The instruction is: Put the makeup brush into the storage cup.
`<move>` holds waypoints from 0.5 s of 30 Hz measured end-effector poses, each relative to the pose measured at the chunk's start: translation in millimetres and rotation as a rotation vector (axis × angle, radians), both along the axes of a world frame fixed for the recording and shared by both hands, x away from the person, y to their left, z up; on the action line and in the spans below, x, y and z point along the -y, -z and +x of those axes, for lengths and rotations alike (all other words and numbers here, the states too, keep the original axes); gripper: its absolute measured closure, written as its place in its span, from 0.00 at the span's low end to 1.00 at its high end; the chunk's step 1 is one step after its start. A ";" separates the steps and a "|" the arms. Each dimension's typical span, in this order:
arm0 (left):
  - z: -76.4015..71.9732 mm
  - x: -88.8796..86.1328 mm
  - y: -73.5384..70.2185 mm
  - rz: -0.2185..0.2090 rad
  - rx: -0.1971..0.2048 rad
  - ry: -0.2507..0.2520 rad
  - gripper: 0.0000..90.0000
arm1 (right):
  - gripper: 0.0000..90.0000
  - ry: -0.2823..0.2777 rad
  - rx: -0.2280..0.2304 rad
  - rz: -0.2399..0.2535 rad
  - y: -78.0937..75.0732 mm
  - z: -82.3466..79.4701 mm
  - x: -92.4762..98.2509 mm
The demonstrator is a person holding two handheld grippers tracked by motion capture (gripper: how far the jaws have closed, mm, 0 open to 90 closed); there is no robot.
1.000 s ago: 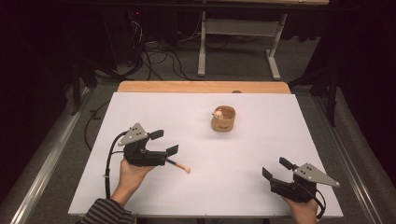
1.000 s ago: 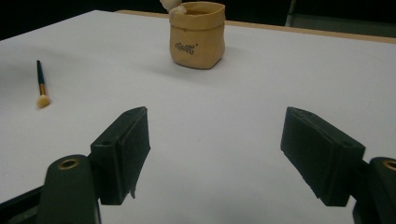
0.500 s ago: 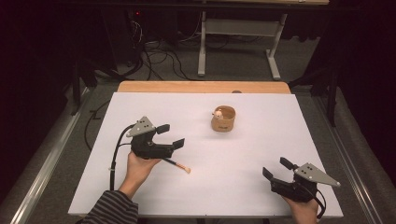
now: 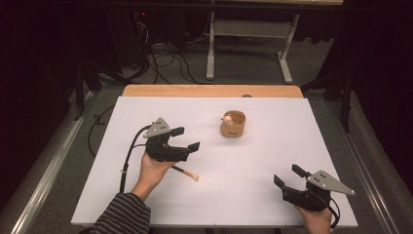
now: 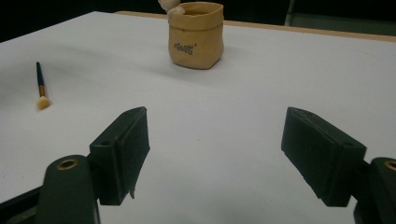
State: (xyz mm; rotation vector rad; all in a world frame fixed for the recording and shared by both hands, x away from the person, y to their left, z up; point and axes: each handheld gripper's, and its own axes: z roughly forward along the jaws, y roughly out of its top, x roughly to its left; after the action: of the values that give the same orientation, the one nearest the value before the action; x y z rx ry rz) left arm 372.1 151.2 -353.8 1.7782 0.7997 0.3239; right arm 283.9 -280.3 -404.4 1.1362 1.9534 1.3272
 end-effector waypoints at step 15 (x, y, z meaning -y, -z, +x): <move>2.4 -7.5 -1.7 0.040 -0.046 0.004 0.20 | 0.28 0.000 -0.006 -0.006 0.6 0.6 -0.9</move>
State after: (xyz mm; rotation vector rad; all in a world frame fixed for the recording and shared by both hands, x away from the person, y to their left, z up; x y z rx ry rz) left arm 374.5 158.7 -352.0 1.8296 0.8269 0.2994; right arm 284.5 -279.4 -404.9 1.1385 1.9600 1.3181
